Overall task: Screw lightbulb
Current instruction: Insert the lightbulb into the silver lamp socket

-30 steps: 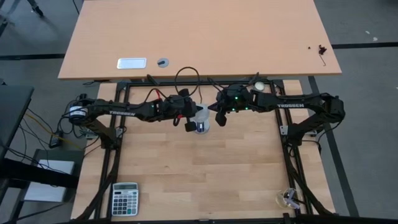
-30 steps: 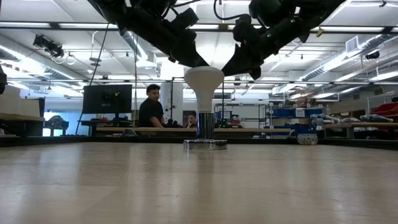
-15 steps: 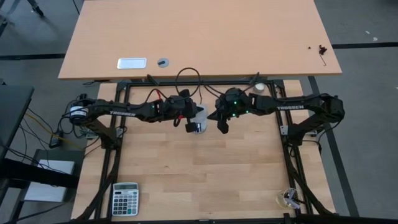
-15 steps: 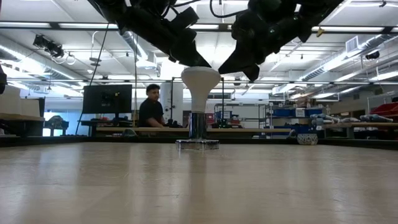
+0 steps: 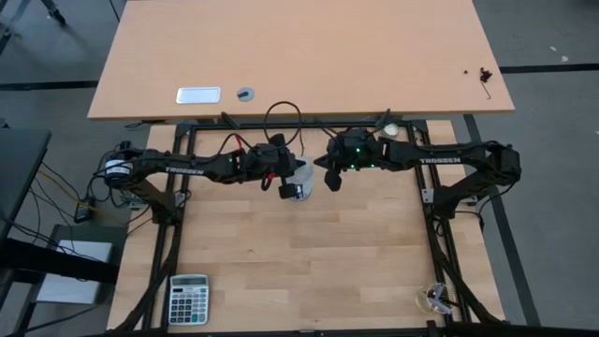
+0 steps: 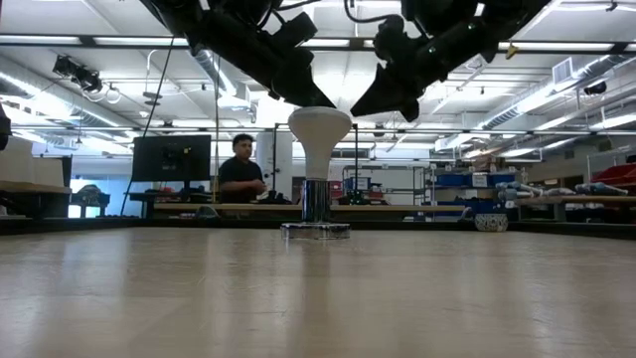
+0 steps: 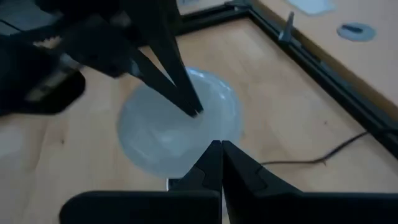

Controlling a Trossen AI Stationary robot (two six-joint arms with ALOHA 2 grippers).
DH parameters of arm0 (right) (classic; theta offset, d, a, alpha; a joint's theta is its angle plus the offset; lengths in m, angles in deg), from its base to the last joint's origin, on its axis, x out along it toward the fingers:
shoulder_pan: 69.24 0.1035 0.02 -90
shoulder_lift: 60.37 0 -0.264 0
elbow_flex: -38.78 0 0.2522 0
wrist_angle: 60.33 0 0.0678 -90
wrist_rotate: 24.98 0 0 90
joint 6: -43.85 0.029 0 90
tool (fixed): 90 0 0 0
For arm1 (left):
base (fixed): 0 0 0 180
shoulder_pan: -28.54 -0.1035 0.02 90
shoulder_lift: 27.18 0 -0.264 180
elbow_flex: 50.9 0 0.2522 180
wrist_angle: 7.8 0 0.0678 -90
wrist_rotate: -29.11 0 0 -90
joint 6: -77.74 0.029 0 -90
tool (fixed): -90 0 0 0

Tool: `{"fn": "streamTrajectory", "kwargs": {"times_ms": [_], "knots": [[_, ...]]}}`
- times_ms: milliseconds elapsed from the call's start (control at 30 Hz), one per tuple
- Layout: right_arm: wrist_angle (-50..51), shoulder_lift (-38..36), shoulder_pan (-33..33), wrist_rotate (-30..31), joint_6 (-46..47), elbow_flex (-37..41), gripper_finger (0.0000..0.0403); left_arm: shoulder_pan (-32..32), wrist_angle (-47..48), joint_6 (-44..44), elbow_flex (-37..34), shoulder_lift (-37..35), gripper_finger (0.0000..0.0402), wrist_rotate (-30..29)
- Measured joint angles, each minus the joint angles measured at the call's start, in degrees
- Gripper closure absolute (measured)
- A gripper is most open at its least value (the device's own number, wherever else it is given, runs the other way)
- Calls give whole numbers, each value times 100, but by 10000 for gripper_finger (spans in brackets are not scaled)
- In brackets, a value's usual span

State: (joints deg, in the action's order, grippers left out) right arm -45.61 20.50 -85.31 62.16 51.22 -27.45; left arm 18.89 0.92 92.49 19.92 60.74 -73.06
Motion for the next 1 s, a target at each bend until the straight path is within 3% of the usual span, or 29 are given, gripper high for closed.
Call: {"fn": "streamTrajectory", "kwargs": {"times_ms": [400, 667, 1000], "knots": [[-268, 327, -24, -461, 39, -15, 391, 2, 31, 4, -2, -2, 402, -6], [-209, 329, 225, -1236, 149, 0, 391, 0, -18, 4, -4, 4, 402, 13], [-272, 119, 247, -1001, 46, 0, 391, 0, -122, 46, -13, 11, 402, -25]]}}
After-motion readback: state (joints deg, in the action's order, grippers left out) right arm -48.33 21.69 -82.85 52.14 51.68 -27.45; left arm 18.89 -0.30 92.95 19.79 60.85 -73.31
